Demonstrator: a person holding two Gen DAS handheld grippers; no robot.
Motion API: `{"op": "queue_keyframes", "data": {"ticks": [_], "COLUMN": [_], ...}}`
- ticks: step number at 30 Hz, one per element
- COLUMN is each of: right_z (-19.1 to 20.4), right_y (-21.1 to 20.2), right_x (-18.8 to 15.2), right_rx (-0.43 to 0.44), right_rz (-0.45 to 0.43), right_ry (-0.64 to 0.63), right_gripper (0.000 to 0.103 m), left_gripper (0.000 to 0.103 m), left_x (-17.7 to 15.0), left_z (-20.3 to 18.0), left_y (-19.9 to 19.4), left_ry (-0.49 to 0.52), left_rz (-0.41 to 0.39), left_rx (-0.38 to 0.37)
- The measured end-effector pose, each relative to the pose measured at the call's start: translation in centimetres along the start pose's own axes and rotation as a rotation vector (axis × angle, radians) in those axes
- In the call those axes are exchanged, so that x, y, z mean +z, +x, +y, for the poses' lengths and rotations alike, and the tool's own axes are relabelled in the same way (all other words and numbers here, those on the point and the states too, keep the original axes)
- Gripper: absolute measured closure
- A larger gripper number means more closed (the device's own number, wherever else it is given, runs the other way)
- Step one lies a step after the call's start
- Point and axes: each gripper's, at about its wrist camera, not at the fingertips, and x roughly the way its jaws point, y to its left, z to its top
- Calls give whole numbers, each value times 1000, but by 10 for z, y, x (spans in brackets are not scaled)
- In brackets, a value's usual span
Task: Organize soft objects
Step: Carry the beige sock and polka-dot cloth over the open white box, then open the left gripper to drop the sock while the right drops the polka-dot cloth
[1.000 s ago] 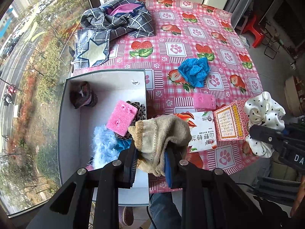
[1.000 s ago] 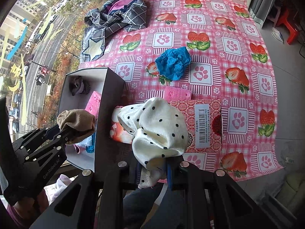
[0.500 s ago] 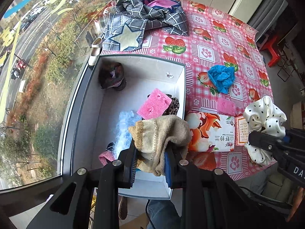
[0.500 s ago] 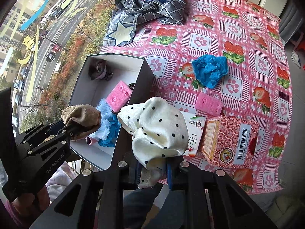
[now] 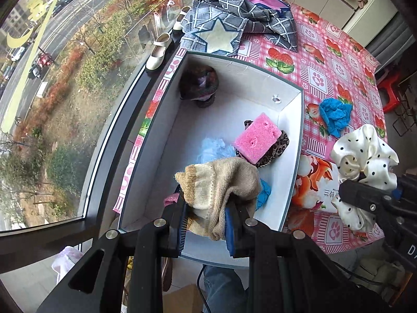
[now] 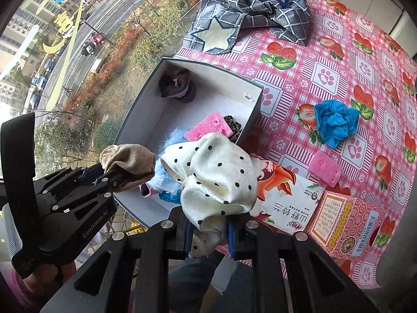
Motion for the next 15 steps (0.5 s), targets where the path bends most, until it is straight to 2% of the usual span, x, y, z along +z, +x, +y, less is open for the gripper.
{"op": "queue_keyframes", "data": {"ticks": [15], "right_z": [36], "right_y": [31], "right_x": [31], "right_rx": [27], "right_rz": [54], "right_ry": [-61], "right_gripper": [82], "left_gripper": [76], "left_x": [-1], "left_z": [21], "left_y": [23], "left_ry": [-38], "left_rz": [52], "left_rx": [20]}}
